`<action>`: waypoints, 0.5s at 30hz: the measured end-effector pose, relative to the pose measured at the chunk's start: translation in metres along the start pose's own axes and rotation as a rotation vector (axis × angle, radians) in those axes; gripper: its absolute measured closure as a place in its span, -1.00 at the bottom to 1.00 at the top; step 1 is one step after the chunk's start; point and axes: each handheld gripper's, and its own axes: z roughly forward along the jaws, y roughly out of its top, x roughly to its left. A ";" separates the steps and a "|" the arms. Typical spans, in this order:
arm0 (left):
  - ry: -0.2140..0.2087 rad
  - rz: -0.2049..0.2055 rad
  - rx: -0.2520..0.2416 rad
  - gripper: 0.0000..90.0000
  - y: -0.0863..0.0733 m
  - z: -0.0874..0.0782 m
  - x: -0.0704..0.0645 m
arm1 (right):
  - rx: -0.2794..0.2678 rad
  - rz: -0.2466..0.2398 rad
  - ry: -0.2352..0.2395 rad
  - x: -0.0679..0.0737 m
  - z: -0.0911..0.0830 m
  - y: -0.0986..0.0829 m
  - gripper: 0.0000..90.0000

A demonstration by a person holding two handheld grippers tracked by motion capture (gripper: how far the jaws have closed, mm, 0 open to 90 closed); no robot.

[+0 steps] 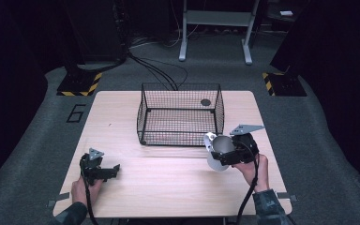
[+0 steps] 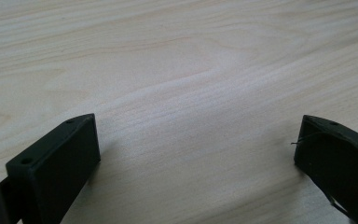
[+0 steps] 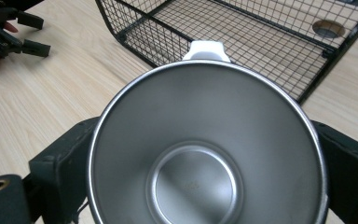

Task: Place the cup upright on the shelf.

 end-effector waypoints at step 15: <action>0.000 0.001 0.001 -1.00 0.000 0.000 0.000 | -0.022 -0.068 0.041 0.013 -0.001 0.044 -0.87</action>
